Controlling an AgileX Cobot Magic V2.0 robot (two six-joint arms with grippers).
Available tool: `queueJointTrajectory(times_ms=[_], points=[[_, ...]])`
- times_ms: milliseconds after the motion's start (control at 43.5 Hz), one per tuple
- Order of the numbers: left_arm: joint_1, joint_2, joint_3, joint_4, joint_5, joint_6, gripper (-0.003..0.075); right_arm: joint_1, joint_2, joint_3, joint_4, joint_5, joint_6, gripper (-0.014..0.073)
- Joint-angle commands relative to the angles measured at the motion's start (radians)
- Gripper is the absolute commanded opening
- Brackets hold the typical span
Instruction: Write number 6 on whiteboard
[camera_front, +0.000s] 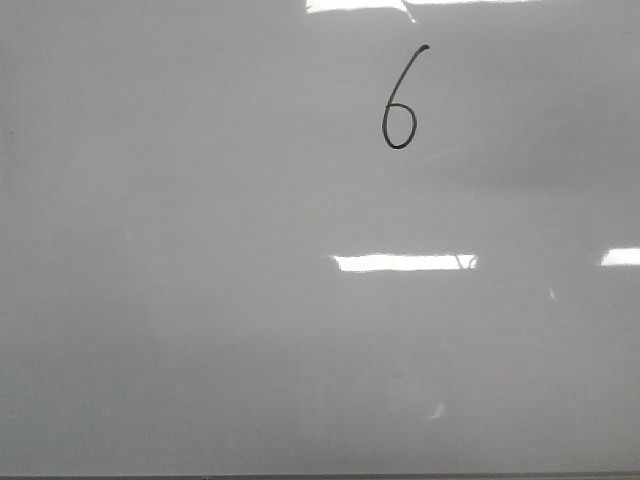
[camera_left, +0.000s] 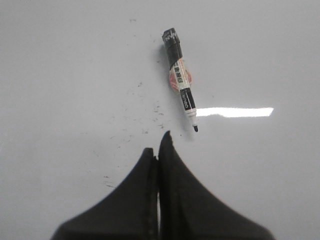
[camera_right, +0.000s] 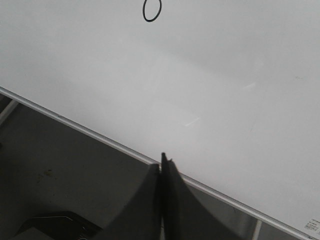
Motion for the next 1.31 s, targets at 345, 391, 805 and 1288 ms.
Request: queueJointTrajectory(times_ms=[345, 391, 805, 1288], points=[[0.010, -0.111, 0.153, -0.012, -0.304, 0.003, -0.0020, -0.008, 0.001, -0.027, -0.009, -0.066, 0.003, -0.0122], [0.010, -0.111, 0.153, -0.012, -0.304, 0.003, -0.0020, -0.008, 0.001, -0.027, -0.009, -0.066, 0.003, -0.0122], [0.010, -0.111, 0.153, -0.012, -0.304, 0.003, -0.0020, -0.008, 0.001, -0.027, -0.009, -0.066, 0.003, -0.0122], [0.010, -0.111, 0.153, -0.012, -0.304, 0.003, -0.0020, -0.008, 0.001, -0.027, -0.009, -0.066, 0.003, -0.0122]])
